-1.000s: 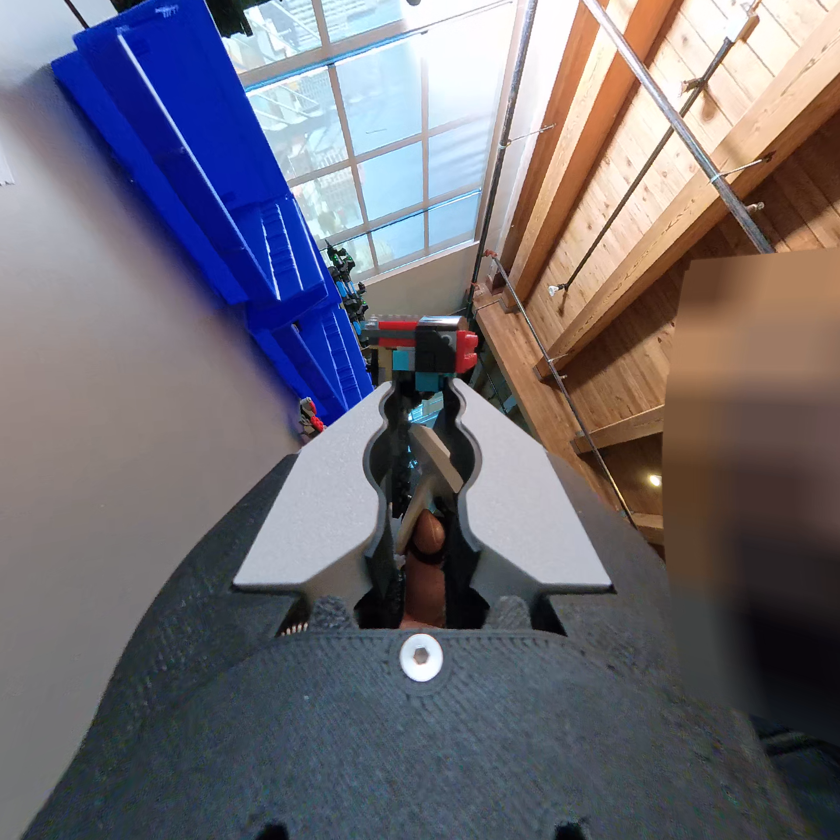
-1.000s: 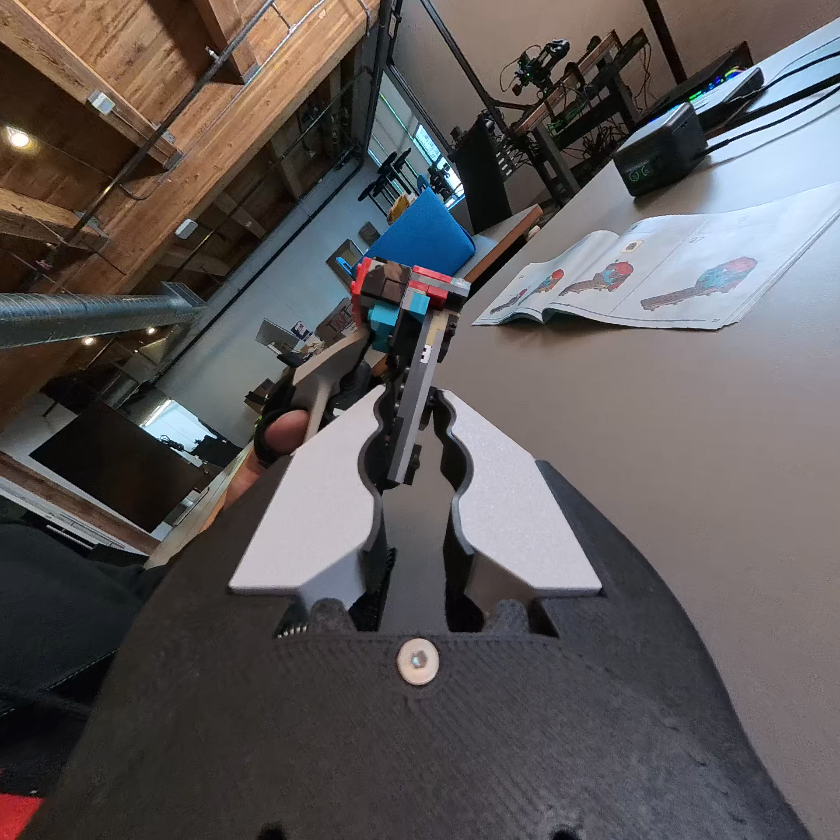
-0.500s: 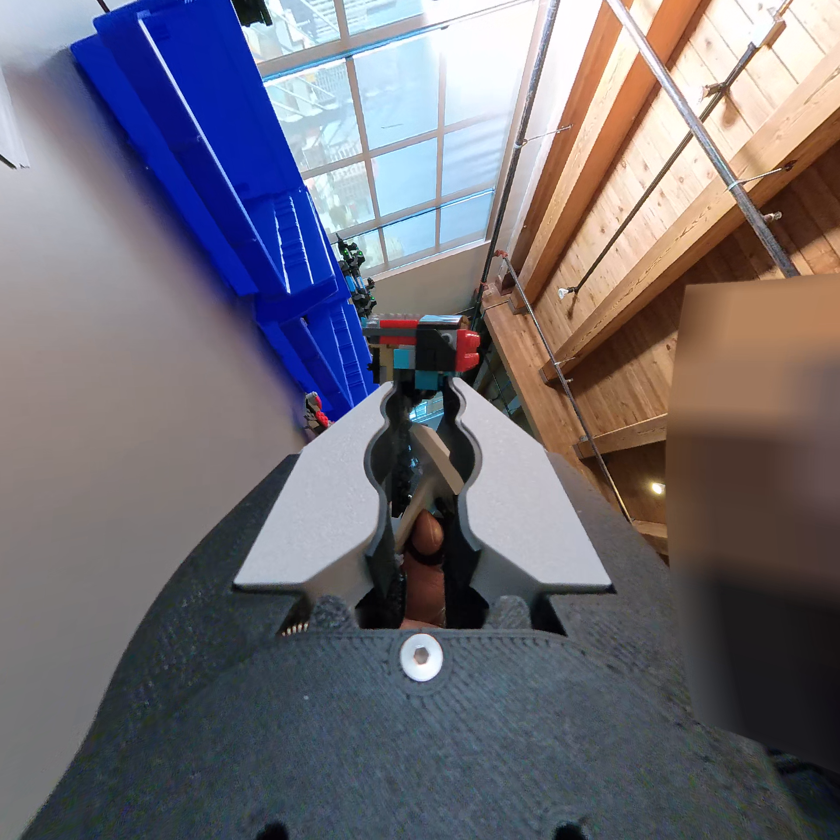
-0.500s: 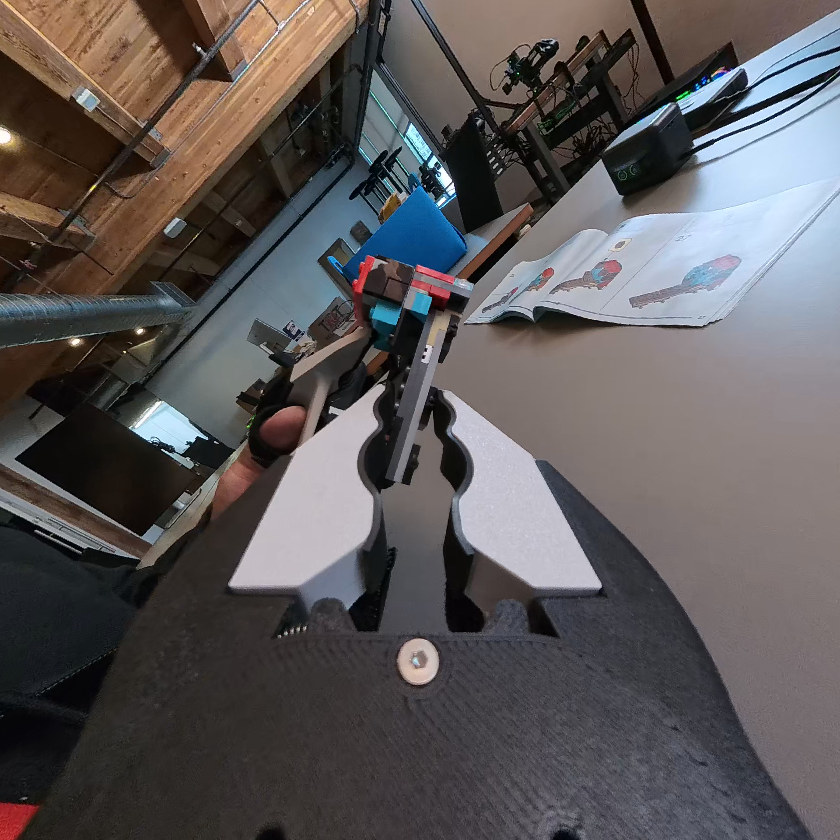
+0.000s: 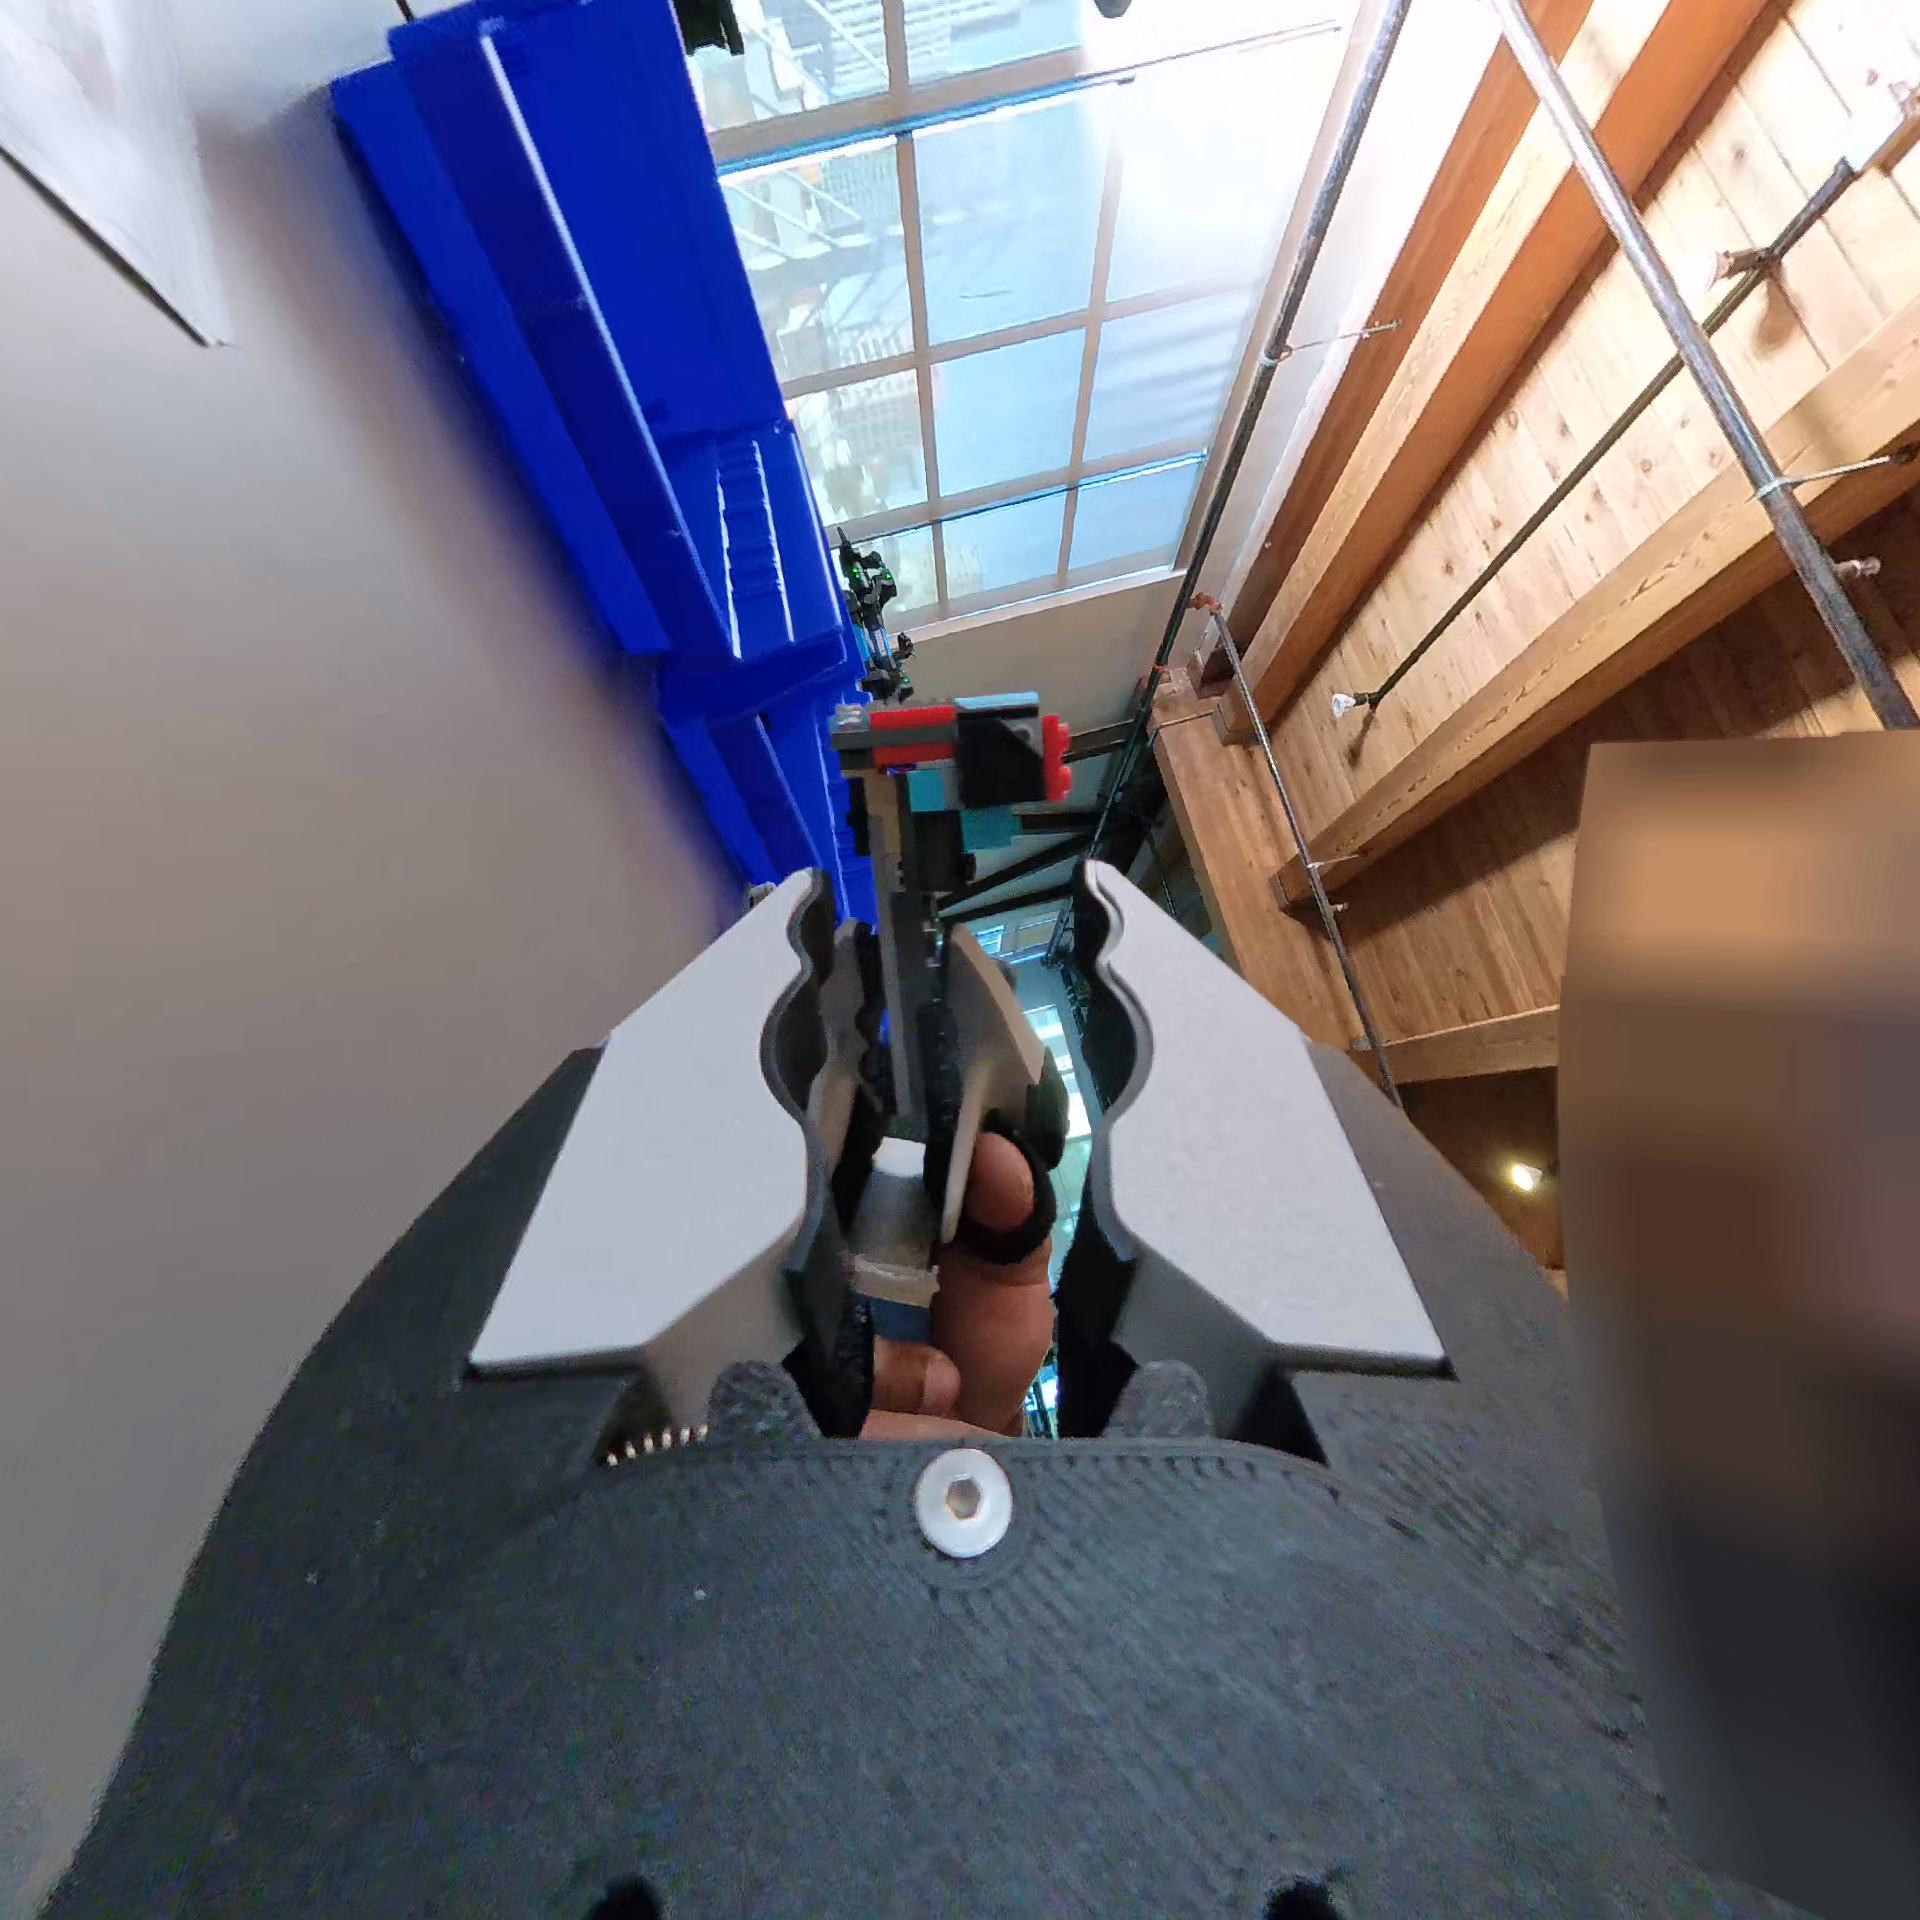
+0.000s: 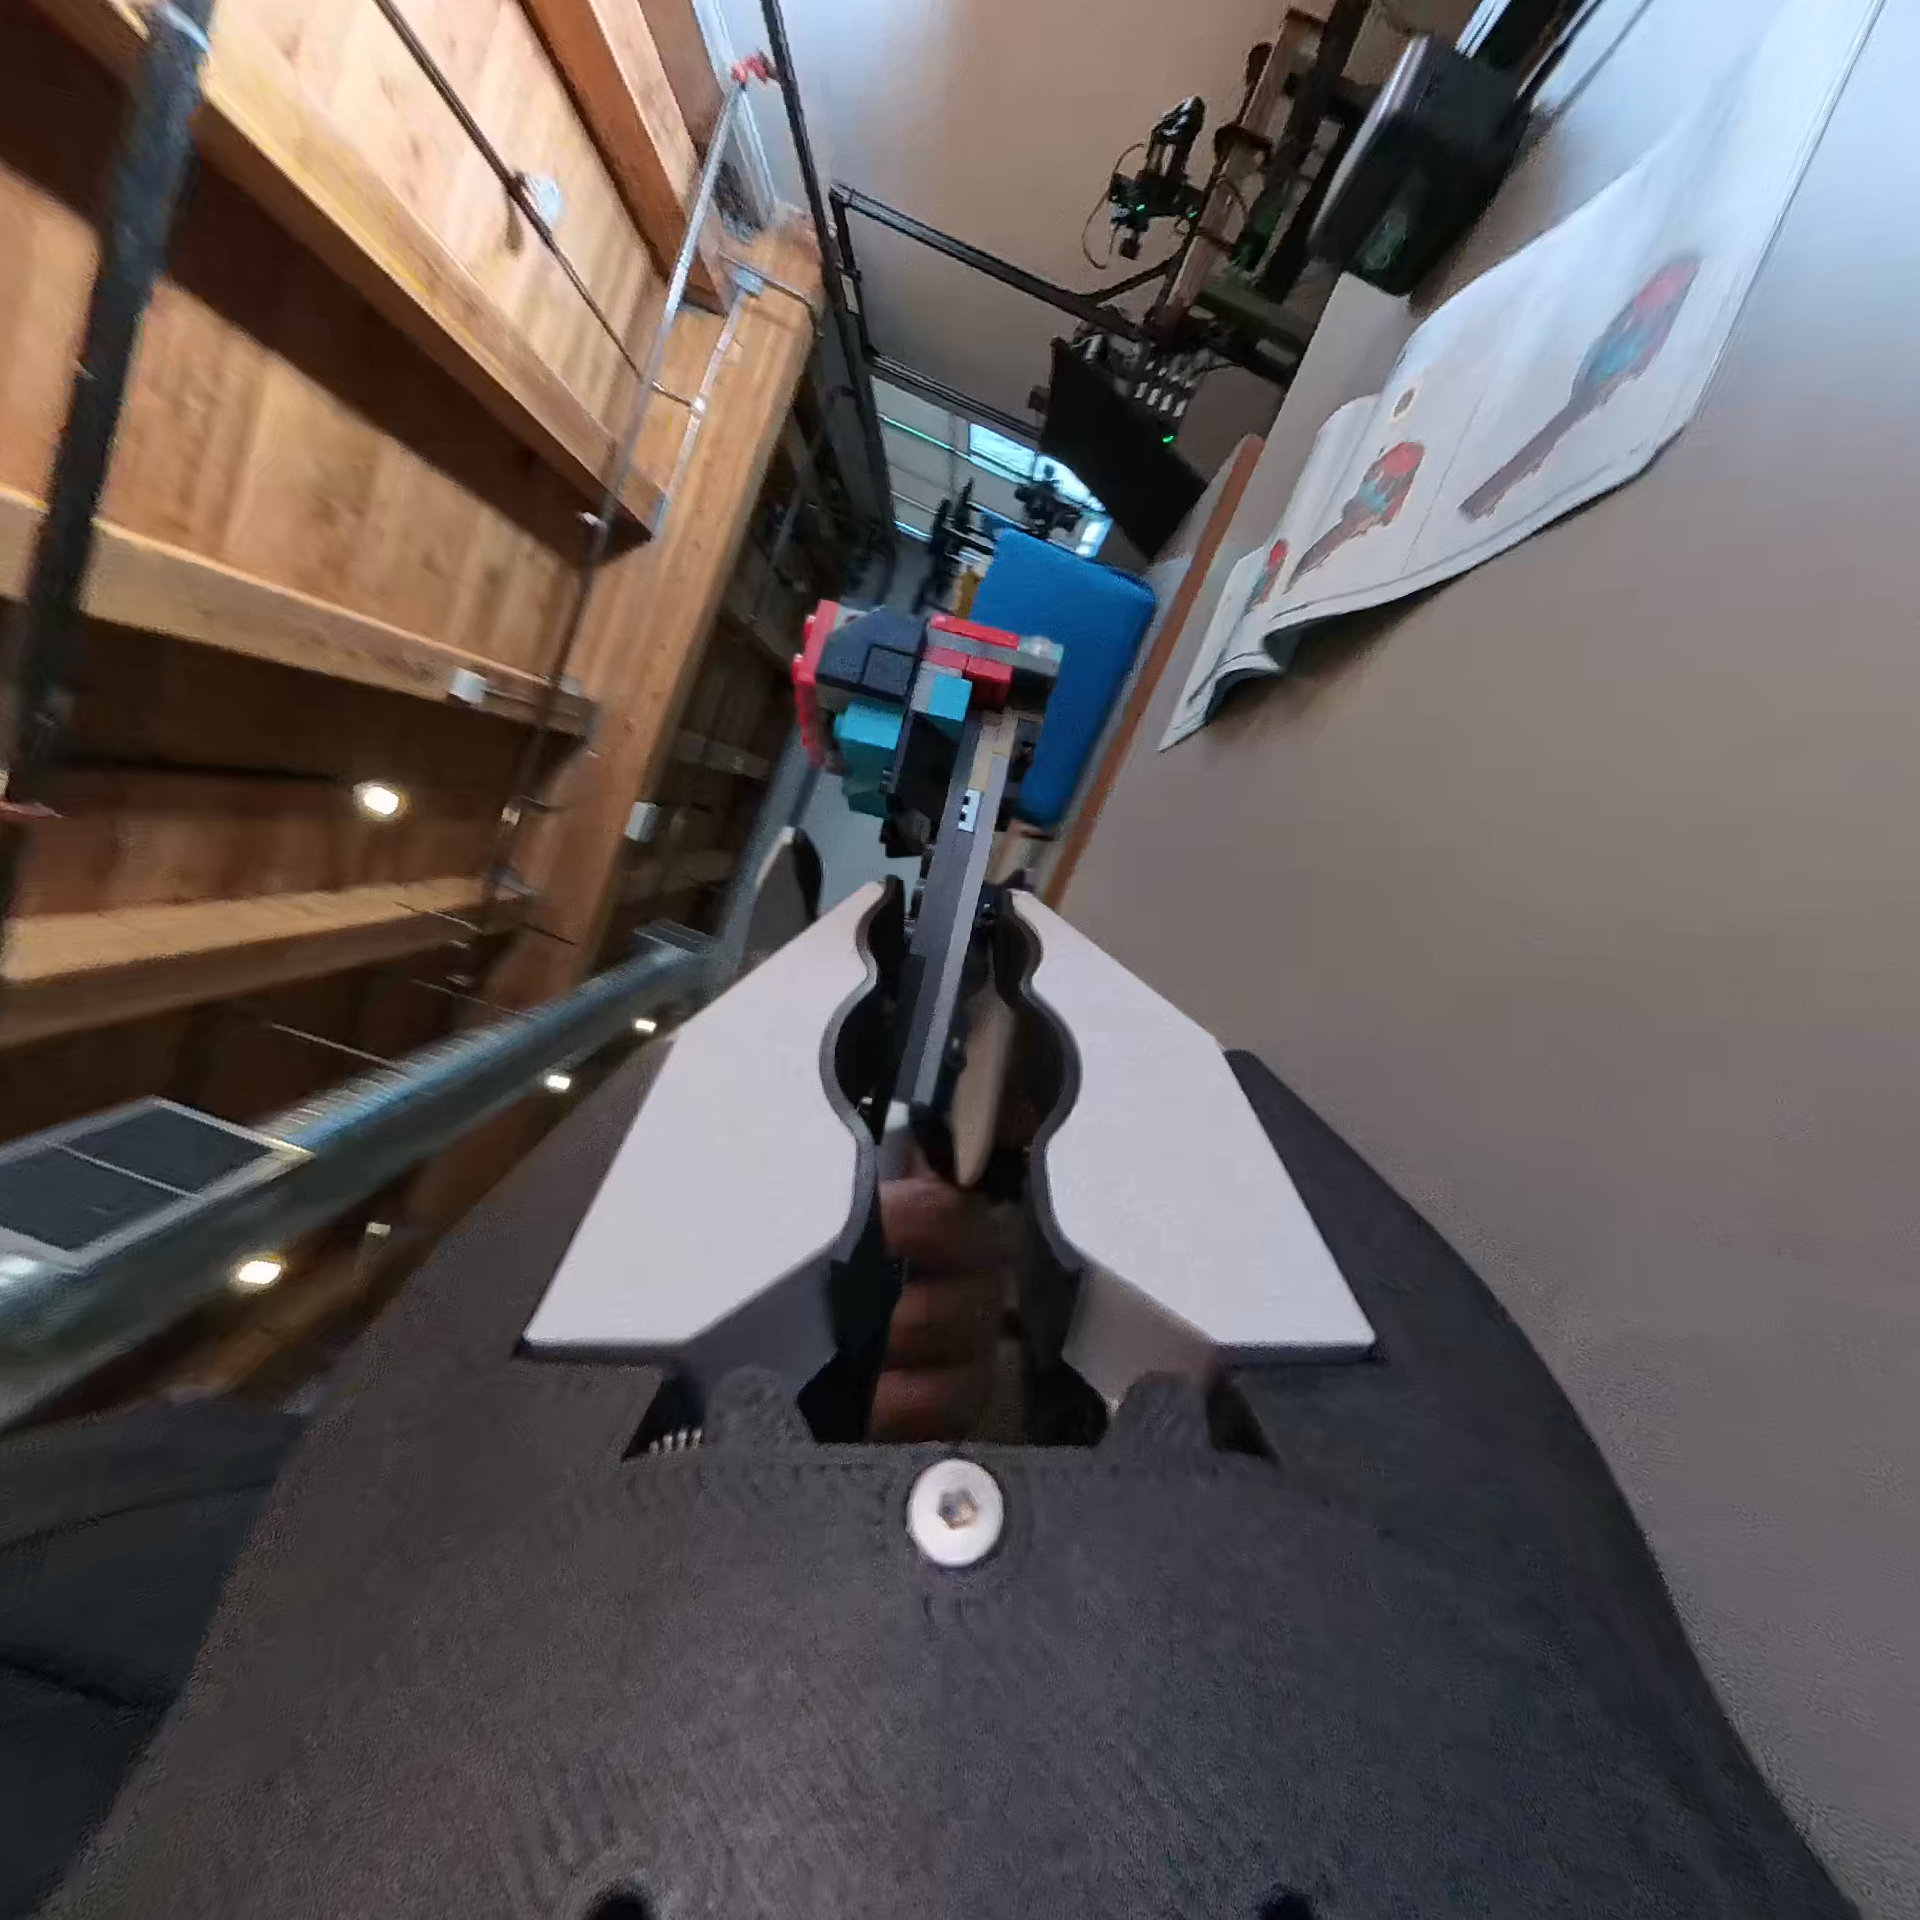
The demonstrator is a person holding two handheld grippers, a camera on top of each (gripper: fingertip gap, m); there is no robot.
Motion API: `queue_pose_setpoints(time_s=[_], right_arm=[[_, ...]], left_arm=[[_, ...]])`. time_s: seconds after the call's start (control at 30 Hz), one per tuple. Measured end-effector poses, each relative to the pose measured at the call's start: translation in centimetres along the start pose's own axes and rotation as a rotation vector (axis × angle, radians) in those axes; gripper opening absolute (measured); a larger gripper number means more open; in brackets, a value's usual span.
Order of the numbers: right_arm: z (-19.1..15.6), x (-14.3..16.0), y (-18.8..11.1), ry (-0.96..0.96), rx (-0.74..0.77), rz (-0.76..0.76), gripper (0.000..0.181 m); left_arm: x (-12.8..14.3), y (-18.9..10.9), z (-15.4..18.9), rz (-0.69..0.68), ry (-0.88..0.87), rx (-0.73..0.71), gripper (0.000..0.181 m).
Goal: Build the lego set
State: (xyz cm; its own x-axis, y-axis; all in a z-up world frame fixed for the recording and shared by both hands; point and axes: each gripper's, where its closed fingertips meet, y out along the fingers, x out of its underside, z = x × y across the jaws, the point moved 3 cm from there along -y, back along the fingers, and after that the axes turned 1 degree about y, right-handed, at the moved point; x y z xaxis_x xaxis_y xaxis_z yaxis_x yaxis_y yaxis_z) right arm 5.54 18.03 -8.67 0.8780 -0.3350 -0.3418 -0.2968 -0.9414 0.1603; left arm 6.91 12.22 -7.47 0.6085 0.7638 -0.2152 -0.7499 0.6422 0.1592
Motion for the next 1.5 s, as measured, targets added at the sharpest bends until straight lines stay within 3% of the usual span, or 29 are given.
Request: queue_pose_setpoints(time_s=[0.1, 0.4, 0.8, 1.5], right_arm=[[0.2, 0.3, 0.1, 0.114, -0.035, 0.011, 0.014], [0.4, 0.9, 0.2, 0.171, -0.014, 0.013, 0.014], [0.1, 1.3, 0.3, 0.069, 0.039, -0.017, 0.014], [-0.7, 1.2, 0.3, -0.128, 0.130, -0.015, 0.014]], left_arm=[[0.0, 0.1, -0.2, -0.003, -0.007, -0.018, 0.046], [-0.1, 0.7, -0.7, -0.017, -0.006, -0.070, 0.035], [0.1, 0.7, -0.4, -0.018, -0.056, -0.049, 0.033], [0.3, 1.0, 0.7, -0.040, 0.053, -0.066, 0.030]])
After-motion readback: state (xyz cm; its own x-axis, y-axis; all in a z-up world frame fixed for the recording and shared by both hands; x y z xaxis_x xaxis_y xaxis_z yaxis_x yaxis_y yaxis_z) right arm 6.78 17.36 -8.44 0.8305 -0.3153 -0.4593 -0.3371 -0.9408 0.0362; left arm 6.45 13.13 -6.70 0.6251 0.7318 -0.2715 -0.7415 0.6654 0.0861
